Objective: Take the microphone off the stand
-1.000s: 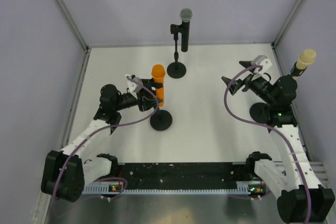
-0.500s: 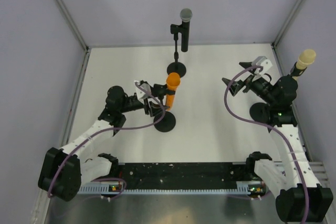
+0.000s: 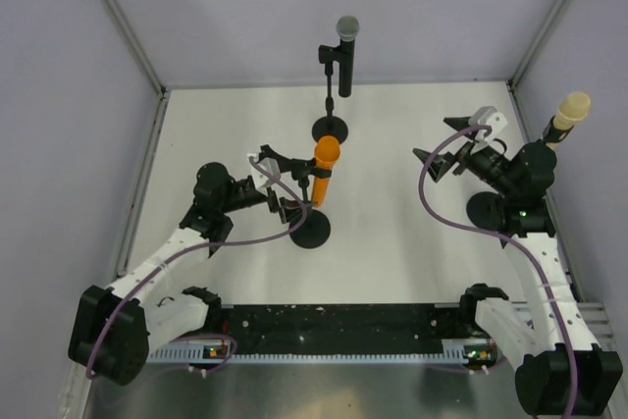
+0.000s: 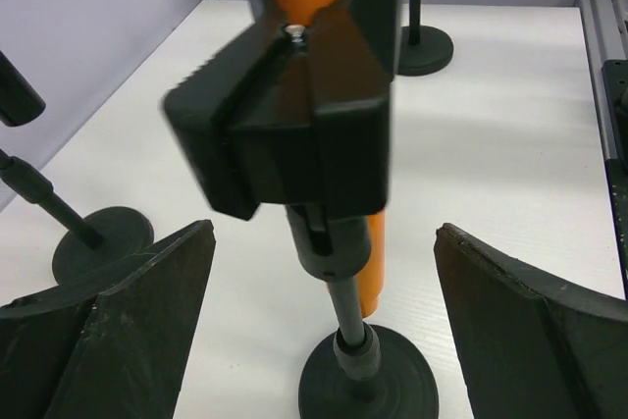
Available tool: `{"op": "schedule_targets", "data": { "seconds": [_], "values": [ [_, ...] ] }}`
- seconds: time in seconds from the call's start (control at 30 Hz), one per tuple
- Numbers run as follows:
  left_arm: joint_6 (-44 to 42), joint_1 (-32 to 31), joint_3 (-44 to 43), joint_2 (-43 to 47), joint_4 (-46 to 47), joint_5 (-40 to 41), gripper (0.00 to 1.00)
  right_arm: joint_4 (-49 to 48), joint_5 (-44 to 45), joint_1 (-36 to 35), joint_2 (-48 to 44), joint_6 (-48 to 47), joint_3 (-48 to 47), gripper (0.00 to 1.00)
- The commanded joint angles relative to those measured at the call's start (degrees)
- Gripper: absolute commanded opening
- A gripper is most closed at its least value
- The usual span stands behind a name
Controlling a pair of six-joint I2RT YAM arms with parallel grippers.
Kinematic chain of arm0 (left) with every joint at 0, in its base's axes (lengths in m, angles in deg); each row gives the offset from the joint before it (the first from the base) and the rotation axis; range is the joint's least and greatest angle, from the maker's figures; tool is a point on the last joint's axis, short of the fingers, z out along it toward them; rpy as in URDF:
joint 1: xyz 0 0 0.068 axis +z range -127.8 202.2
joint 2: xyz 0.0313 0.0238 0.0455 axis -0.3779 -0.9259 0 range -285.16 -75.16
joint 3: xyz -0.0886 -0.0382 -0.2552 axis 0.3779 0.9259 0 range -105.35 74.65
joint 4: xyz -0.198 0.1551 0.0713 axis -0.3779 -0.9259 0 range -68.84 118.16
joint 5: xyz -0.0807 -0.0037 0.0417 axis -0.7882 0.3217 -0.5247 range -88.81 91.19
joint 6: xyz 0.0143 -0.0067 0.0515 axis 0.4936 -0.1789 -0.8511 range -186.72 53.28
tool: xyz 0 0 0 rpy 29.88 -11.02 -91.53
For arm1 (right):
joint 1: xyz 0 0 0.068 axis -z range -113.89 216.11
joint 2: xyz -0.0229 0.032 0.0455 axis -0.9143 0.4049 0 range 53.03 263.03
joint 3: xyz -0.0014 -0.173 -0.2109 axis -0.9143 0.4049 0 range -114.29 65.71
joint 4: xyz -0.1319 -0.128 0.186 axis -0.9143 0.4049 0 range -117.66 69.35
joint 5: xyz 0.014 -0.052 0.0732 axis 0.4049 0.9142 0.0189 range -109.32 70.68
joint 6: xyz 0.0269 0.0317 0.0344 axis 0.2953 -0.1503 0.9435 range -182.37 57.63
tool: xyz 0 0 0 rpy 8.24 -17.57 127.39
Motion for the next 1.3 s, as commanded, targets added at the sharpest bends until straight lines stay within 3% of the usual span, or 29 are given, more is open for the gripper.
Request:
{"op": "schedule_targets", "data": {
  "seconds": [0.0, 0.5, 0.63, 0.77, 0.87, 1.07, 1.27],
  "values": [
    [-2.11, 0.14, -1.78, 2.39, -1.45, 0.73, 0.99, -3.10, -2.13, 0.56, -0.77, 0.41, 0.77, 0.99],
    [-3.95, 0.84, -3.53, 4.24, -6.45, 1.17, 0.99, -2.23, -2.40, 0.65, -0.94, -0.38, 0.60, 0.99],
    [-7.64, 1.19, -7.13, 5.47, -14.78, 1.35, 0.99, 1.37, -7.74, 0.65, -0.68, -3.01, -0.72, 0.99],
    [-15.98, 1.19, -13.10, 7.05, -32.79, -0.67, 0.99, 4.71, -12.41, 0.65, -0.41, -5.12, -1.86, 0.99],
    [-20.74, 1.28, -15.75, 8.63, -40.71, -1.11, 0.99, 7.00, -15.31, 0.65, 0.03, -6.62, -2.82, 0.99],
    [-23.74, 1.19, -19.79, 11.44, -48.82, 5.37, 0.99, 13.57, -19.80, 0.56, 0.55, -8.99, -6.60, 0.99],
    [-22.24, 1.19, -25.32, 12.76, -52.33, 14.43, 0.99, 23.41, -21.65, -2.66, 5.11, -10.57, -18.27, 0.99]
  ]
}}
